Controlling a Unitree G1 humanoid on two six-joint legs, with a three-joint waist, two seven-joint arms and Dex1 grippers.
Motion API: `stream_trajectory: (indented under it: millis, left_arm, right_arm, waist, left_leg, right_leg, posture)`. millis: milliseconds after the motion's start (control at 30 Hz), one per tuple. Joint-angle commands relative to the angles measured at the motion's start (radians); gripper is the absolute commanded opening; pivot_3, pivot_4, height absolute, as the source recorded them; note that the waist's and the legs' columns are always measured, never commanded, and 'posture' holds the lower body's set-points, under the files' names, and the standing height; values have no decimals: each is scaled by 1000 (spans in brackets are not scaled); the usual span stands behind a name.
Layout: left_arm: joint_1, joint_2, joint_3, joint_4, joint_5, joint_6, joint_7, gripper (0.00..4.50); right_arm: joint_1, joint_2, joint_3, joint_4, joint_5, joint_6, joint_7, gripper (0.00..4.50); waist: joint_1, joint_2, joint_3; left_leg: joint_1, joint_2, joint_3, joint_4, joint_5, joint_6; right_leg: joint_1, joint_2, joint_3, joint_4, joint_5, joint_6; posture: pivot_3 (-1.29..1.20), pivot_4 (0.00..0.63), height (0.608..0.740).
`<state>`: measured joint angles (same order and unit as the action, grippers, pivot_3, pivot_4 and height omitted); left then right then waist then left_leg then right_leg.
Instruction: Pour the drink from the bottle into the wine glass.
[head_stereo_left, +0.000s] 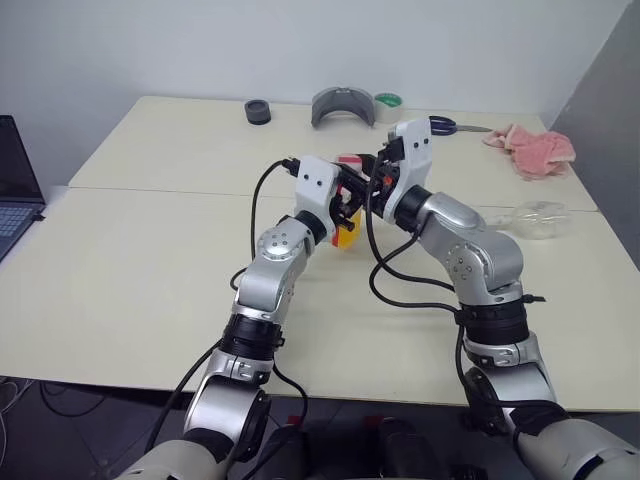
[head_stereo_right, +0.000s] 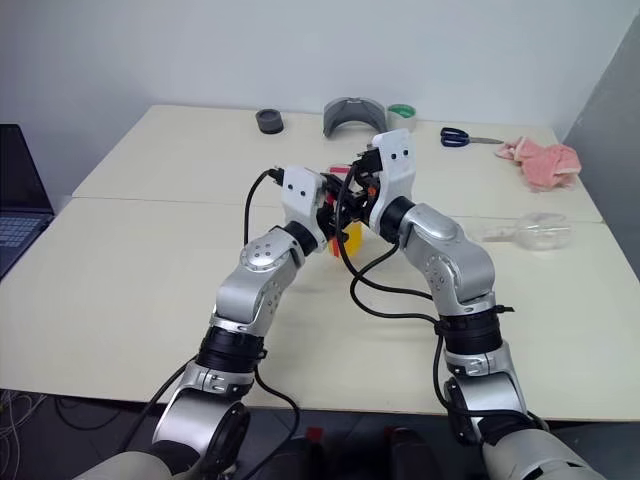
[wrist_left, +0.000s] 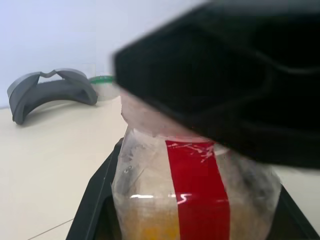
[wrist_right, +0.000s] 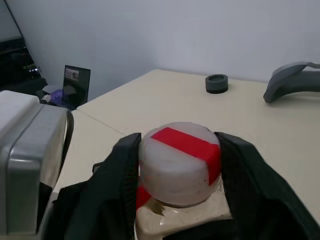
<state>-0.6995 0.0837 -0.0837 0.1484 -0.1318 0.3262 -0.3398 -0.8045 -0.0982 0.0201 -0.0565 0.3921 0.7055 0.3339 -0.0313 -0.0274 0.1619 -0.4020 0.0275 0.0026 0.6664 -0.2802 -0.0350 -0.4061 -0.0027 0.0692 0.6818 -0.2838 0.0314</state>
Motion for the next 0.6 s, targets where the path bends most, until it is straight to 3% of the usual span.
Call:
stream_trajectory:
  millis: [33, 600]
  left_arm:
    - [-5, -6, -7, -66, -1, -7, -2, 1897]
    - [6, 3, -1, -84, -2, 3, -2, 1897]
  right_arm:
    - [-28, 15, -13, -36, 15, -24, -1, 1893]
    - [-36, 8, -6, -33, -5, -37, 15, 1893]
  waist:
    - [0, 0, 0]
    - [0, 0, 0]
  left_leg:
    - [0, 0, 0, 0, 0, 0]
    - [0, 0, 0, 0, 0, 0]
  right_leg:
    - [0, 0, 0, 0, 0, 0]
    - [0, 0, 0, 0, 0, 0]
  posture:
    - [0, 150, 740]
    - [0, 150, 740]
